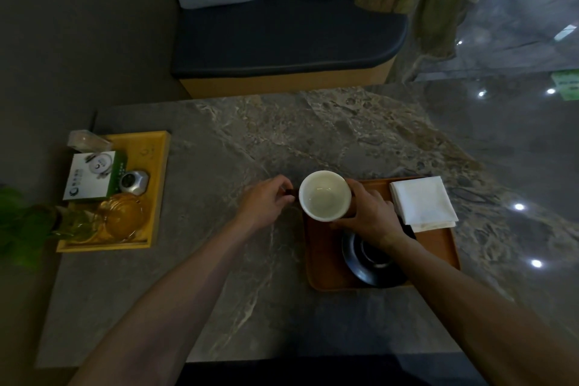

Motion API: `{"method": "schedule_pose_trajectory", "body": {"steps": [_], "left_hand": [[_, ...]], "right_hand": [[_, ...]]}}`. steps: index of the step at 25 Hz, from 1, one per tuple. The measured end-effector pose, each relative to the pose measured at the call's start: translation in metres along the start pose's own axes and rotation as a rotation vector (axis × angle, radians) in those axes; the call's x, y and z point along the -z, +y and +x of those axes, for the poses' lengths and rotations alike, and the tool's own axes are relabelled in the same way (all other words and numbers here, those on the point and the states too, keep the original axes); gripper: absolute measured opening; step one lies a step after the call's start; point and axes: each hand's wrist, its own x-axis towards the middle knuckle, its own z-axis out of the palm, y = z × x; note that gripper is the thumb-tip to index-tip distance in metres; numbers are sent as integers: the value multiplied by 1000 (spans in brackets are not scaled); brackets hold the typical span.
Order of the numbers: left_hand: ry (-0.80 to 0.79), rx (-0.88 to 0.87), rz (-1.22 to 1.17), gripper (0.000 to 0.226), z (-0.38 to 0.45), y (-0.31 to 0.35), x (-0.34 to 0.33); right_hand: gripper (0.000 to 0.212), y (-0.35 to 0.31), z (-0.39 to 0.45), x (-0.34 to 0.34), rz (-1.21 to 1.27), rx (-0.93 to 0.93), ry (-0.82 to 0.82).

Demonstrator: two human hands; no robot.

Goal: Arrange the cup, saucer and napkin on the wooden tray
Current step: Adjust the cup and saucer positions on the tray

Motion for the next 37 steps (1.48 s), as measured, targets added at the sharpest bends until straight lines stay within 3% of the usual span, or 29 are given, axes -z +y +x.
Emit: {"method": "schedule_pose_trajectory", "body": {"steps": [14, 26, 31, 34, 37], "left_hand": [[-66, 18, -9, 18, -2, -2, -1], [-19, 3, 18, 20, 1, -3, -6], [77, 87, -144, 33, -16, -4, -15], [233, 176, -235, 30, -44, -1, -30], [283, 198, -181, 20, -77, 10, -52]], "right_hand": [[103, -4, 4, 8, -2, 23, -90], [94, -4, 0, 3, -6, 27, -27], [102, 7, -5, 7, -84, -3, 8], [77, 32, -33, 17, -125, -41, 152], [52, 64, -70, 30, -224, 23, 243]]}}
